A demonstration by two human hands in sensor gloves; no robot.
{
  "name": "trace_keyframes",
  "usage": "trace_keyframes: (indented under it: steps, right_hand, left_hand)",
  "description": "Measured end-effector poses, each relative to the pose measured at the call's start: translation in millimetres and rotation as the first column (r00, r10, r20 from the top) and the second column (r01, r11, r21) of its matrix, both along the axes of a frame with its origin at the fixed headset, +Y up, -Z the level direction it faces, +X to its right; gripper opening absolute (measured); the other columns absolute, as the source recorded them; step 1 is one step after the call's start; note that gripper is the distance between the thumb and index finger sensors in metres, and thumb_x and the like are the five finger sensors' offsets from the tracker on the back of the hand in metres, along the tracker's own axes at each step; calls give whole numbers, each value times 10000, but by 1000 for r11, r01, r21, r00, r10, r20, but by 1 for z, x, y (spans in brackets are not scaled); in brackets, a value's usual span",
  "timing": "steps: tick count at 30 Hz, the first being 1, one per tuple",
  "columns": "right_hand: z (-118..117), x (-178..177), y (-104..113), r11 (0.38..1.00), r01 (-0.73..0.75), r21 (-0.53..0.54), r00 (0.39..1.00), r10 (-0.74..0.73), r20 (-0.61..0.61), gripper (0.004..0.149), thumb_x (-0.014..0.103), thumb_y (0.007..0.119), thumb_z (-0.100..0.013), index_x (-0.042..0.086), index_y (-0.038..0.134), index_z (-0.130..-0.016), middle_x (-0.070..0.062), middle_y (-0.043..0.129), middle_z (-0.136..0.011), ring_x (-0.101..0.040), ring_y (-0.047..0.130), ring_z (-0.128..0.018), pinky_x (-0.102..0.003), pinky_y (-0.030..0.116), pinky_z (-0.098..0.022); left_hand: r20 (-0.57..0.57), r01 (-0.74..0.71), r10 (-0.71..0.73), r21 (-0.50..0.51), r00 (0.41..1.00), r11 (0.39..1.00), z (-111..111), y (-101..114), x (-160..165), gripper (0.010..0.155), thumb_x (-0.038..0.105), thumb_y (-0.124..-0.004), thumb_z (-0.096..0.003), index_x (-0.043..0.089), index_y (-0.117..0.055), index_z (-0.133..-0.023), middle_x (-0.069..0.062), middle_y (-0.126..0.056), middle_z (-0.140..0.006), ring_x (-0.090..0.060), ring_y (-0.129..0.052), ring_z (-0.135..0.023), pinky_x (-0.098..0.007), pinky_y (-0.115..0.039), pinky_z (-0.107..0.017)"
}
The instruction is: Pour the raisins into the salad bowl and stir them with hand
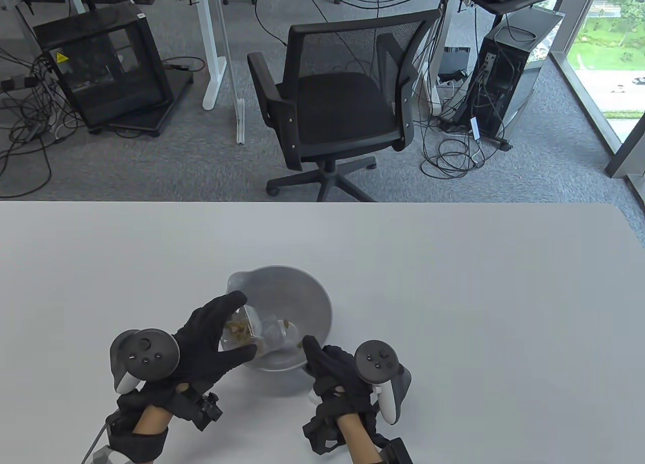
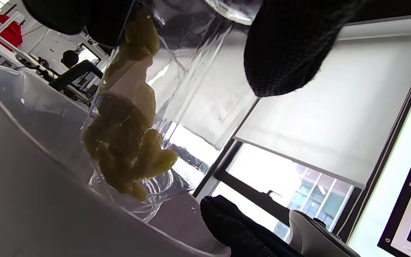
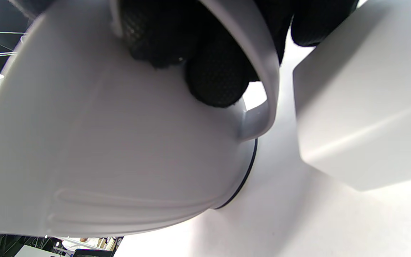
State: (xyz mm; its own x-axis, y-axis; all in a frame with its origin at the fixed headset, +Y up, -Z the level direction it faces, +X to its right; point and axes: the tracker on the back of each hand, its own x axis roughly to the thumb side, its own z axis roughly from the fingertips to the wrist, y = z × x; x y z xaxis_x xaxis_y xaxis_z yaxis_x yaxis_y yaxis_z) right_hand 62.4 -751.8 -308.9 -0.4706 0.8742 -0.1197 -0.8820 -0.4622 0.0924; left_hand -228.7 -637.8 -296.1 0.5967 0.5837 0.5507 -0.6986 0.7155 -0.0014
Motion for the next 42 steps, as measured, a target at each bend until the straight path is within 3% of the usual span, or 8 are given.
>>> trace_keyframes:
  steps: [7,17,21,26,30,34,40,42]
  right_hand:
    - [0,0,0,1000,5,-6,1000,-5,-7,681,721,549,-537,82,784,-546,-101,901,-730,-357,769,-845,-624,583,-642]
    - [1,0,-1,1000,18,-8,1000,-18,-9,681,720,551,-536,80,784,-549,-102,899,-734,-360,764,-847,-624,580,-642]
    - [1,-1,-1,1000,18,-8,1000,-18,-8,681,720,550,-536,81,784,-548,-102,899,-734,-359,764,-847,-624,581,-642]
    - [1,-1,-1,1000,20,-8,1000,-20,-8,681,718,551,-536,79,785,-549,-104,898,-735,-360,764,-848,-624,581,-642]
    - [1,0,-2,1000,19,-7,1000,-19,-8,682,718,551,-536,78,785,-549,-104,899,-735,-360,765,-847,-625,580,-641]
    - [1,0,-2,1000,21,-7,1000,-21,-8,681,718,551,-536,78,786,-549,-104,900,-734,-362,764,-847,-625,579,-642]
    - [1,0,-2,1000,22,-7,1000,-22,-7,682,718,551,-536,78,785,-550,-106,898,-736,-362,764,-846,-625,580,-641]
    - [1,0,-2,1000,22,-7,1000,-22,-7,682,718,550,-536,78,785,-550,-106,898,-735,-361,764,-847,-626,579,-641]
  left_hand:
    - [-87,-53,41,-132,995,990,-6,14,10,883,428,-960,-430,327,-389,-1096,-186,-578,-1080,-514,-705,-815,-667,-664,-602]
    - [-183,-120,114,-23,977,993,-11,6,9,897,453,-947,-438,193,-396,-1096,-250,-600,-1038,-506,-729,-773,-525,-750,-544]
    - [22,111,-115,139,993,984,0,26,31,829,430,-936,-442,252,-464,-1101,-243,-617,-1077,-517,-738,-805,-574,-732,-558]
    - [-64,357,-352,156,934,921,5,28,47,772,452,-886,-456,234,-520,-1100,-238,-611,-1101,-505,-753,-814,-569,-731,-577]
    - [39,225,-227,52,973,973,-4,17,41,755,392,-880,-466,203,-520,-1102,-275,-555,-1112,-548,-685,-835,-586,-705,-583]
    - [5,140,-141,33,990,990,-6,13,36,746,405,-859,-473,197,-519,-1103,-283,-543,-1110,-542,-690,-828,-561,-722,-570]
    - [-67,-267,261,-96,963,959,-14,2,16,720,371,-823,-504,174,-473,-1102,-341,-462,-1098,-584,-652,-816,-546,-746,-560]
    - [-33,-225,224,-29,974,974,-10,8,17,719,349,-862,-494,173,-508,-1094,-339,-490,-1093,-589,-652,-818,-555,-746,-560]
